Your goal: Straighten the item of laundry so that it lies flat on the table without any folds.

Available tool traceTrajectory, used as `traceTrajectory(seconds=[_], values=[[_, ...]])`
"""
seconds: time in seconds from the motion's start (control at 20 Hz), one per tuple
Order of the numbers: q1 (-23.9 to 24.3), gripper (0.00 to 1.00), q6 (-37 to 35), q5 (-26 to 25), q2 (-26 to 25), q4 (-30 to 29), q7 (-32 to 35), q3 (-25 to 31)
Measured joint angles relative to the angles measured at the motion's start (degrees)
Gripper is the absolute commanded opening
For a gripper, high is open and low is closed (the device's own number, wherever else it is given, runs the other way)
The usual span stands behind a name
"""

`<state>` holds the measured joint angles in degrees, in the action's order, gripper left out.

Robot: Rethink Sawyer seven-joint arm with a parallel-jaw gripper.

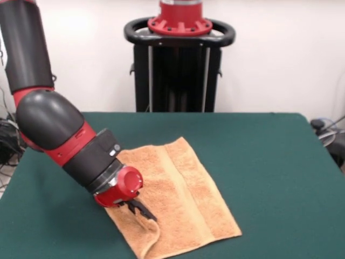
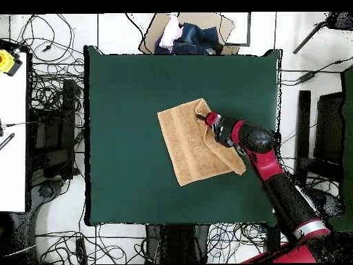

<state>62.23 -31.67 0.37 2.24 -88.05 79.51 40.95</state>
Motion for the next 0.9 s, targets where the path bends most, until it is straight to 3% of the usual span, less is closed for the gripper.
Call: traceTrajectory(seconds=[0.9], values=[[0.0, 0.00, 0.0, -6.8, -4.0, -3.5, 0.0, 3.6]])
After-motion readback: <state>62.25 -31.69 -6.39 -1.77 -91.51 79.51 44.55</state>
